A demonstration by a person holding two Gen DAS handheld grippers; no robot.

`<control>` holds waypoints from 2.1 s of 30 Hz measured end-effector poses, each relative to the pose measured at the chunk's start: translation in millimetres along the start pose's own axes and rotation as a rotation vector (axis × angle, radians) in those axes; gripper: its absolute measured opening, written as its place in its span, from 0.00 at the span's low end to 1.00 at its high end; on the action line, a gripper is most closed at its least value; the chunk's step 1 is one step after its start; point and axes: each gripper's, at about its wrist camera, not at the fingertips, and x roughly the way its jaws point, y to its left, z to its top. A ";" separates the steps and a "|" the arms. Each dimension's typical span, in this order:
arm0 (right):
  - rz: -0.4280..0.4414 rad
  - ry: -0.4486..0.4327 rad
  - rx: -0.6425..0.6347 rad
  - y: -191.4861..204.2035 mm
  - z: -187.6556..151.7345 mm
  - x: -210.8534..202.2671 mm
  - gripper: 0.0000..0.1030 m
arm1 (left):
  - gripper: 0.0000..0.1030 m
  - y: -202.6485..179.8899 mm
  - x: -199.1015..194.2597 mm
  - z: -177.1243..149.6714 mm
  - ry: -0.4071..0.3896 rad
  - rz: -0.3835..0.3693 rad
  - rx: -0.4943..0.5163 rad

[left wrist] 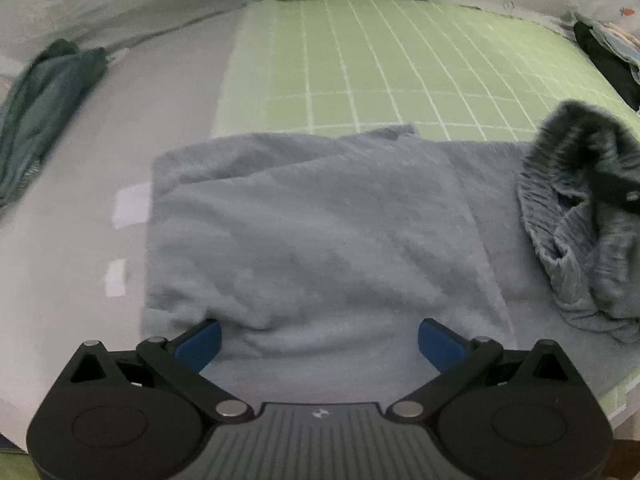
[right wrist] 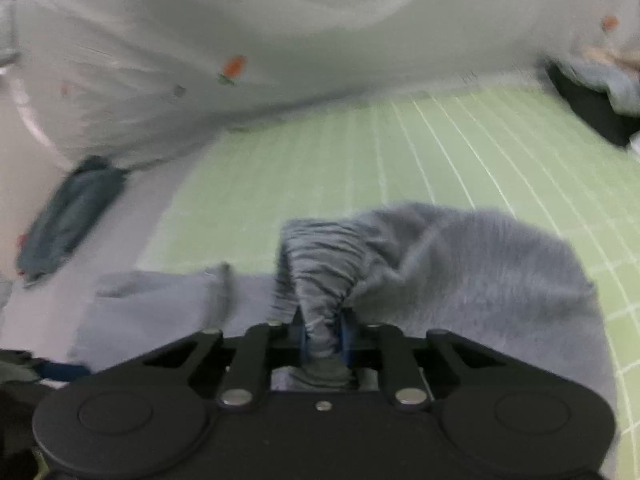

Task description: Fold clothes

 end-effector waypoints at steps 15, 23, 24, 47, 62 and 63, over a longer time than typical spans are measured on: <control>0.097 0.063 -0.138 25.6 -11.6 -10.1 0.85 | 1.00 4.2 -7.2 -7.0 0.018 -0.019 -0.030; -0.231 0.024 -0.017 -46.9 -12.2 -27.1 0.96 | 1.00 2.1 -25.1 6.5 -0.051 -0.065 -0.070; -0.248 0.039 0.000 -55.4 -15.3 -25.6 0.97 | 1.00 -0.9 -26.3 8.5 -0.059 -0.068 -0.065; -0.128 0.177 0.222 -118.7 -25.1 -19.2 0.15 | 1.00 -72.6 1.0 6.0 0.022 -0.019 0.058; 0.219 0.009 0.270 -42.9 24.4 -51.4 0.10 | 1.00 -19.8 -29.3 -0.4 -0.057 0.027 -0.019; 0.241 0.011 0.257 -33.2 26.9 -49.1 0.10 | 1.00 -13.1 -30.8 -1.7 -0.059 0.035 -0.026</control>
